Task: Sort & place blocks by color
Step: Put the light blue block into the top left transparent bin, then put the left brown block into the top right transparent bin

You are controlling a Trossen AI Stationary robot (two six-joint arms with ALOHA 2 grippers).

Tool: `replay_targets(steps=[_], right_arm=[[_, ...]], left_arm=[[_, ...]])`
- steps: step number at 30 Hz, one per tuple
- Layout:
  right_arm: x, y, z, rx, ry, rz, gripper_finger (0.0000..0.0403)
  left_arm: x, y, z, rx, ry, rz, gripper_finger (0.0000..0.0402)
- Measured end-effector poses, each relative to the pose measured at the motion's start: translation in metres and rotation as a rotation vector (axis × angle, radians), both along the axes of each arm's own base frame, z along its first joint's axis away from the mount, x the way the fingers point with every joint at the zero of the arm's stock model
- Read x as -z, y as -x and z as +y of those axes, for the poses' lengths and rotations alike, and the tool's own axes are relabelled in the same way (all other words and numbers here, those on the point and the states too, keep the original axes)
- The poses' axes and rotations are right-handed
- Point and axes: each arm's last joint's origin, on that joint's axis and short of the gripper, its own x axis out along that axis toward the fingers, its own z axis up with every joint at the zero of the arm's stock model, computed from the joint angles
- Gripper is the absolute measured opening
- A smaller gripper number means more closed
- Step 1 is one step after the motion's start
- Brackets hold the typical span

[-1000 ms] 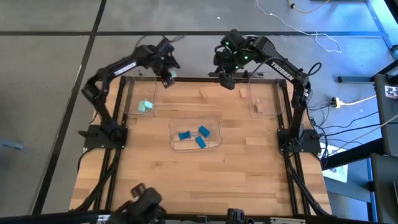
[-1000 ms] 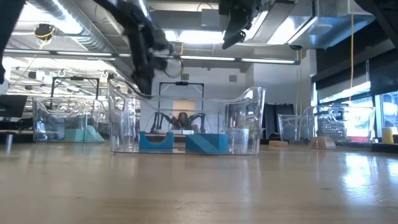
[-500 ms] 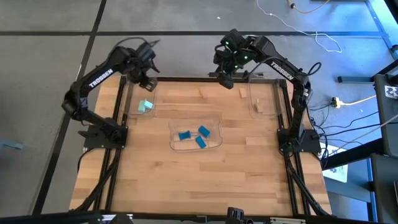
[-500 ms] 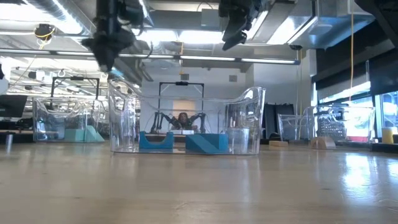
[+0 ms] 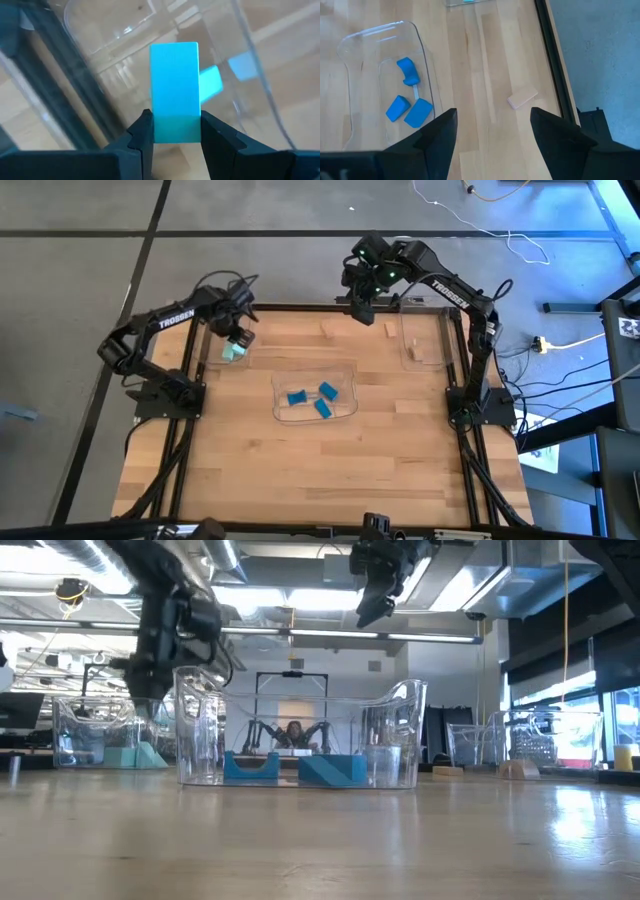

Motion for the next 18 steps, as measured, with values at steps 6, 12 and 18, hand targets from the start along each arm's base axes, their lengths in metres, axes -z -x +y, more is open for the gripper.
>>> replay_targets(steps=[6,12,18], right_arm=[[0.0,0.0,0.0,0.0,0.0,-0.001,0.0252],[0.0,0.0,0.0,0.0,0.0,-0.001,0.0252],[0.0,0.0,0.0,0.0,0.0,-0.001,0.0252]], left_arm=[[0.031,0.009,0.0,-0.036,0.0,-0.034,0.0118],[0.042,0.013,-0.003,-0.042,0.007,-0.01,0.0159],[0.042,0.013,-0.002,-0.043,-0.013,-0.008,0.0188]])
